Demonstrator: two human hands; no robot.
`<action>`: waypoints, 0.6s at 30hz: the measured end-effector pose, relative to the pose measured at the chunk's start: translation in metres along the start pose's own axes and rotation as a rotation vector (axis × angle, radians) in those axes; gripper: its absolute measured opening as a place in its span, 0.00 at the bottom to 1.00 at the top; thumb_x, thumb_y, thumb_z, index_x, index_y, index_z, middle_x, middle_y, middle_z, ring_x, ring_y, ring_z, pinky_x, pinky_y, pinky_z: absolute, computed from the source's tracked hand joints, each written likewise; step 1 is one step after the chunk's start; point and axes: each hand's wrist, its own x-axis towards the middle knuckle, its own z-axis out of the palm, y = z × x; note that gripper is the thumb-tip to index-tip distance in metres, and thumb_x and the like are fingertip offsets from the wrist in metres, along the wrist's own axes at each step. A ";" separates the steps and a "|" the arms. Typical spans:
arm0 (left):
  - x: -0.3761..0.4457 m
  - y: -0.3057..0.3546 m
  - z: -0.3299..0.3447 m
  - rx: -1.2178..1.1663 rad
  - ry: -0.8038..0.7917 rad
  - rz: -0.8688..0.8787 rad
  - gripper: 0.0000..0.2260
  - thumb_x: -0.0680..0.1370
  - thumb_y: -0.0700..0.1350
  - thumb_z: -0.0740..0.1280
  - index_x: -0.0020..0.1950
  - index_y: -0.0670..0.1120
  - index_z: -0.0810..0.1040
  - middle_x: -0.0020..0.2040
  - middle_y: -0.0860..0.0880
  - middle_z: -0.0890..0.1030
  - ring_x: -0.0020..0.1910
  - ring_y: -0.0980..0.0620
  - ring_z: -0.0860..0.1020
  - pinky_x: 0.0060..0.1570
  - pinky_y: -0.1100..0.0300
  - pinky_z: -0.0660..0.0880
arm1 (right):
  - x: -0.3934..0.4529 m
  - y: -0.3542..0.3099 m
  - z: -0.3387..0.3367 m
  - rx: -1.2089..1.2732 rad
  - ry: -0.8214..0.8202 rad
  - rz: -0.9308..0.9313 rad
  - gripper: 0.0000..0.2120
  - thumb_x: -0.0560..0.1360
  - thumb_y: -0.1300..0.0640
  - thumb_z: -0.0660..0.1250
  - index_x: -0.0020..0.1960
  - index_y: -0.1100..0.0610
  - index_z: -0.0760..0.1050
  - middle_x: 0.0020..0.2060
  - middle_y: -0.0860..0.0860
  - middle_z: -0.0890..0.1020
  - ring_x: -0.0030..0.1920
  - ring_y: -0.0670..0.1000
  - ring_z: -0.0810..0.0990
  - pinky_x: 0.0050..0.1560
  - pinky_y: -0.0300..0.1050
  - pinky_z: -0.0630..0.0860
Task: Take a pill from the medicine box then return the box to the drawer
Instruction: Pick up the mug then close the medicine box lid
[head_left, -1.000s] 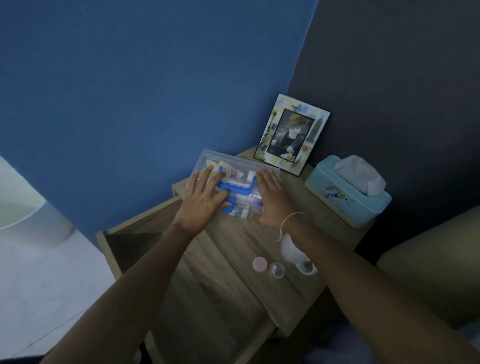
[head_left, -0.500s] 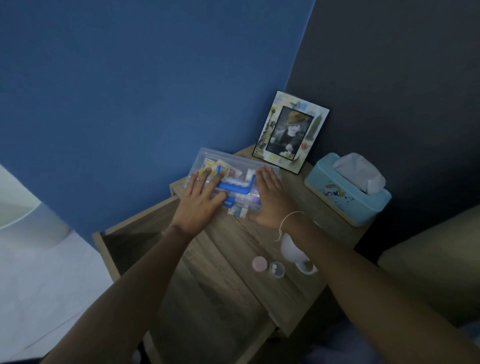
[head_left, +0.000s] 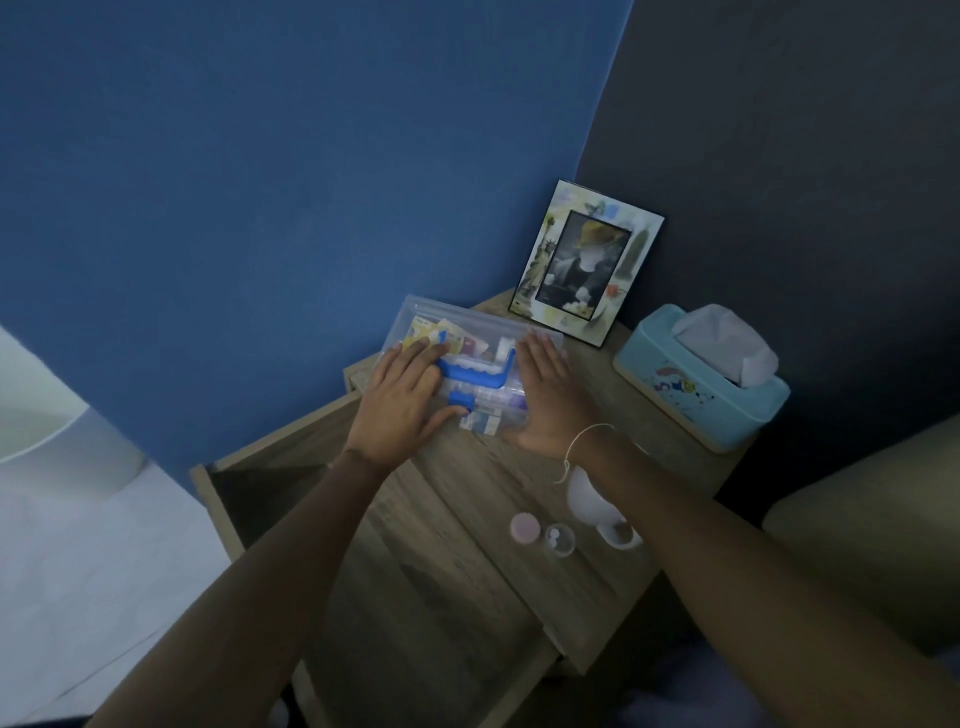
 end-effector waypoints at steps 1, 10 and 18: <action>0.001 0.000 -0.001 -0.029 0.003 -0.010 0.22 0.77 0.61 0.58 0.55 0.43 0.75 0.67 0.45 0.76 0.69 0.44 0.72 0.72 0.47 0.62 | 0.000 0.000 0.000 0.001 0.003 0.000 0.51 0.71 0.44 0.70 0.78 0.62 0.41 0.79 0.58 0.43 0.78 0.56 0.39 0.73 0.47 0.33; 0.005 0.007 -0.003 -0.154 0.055 -0.095 0.15 0.75 0.58 0.66 0.46 0.46 0.73 0.63 0.46 0.79 0.65 0.45 0.74 0.68 0.48 0.66 | 0.000 0.001 0.001 0.015 0.012 0.000 0.51 0.71 0.42 0.69 0.78 0.62 0.41 0.79 0.59 0.43 0.78 0.57 0.39 0.74 0.48 0.33; 0.004 0.011 -0.010 -0.221 0.067 -0.140 0.19 0.75 0.61 0.62 0.52 0.46 0.72 0.60 0.47 0.78 0.61 0.46 0.74 0.63 0.55 0.62 | 0.001 -0.001 0.001 0.013 0.009 0.010 0.53 0.70 0.39 0.69 0.78 0.61 0.39 0.79 0.57 0.41 0.78 0.56 0.38 0.72 0.47 0.32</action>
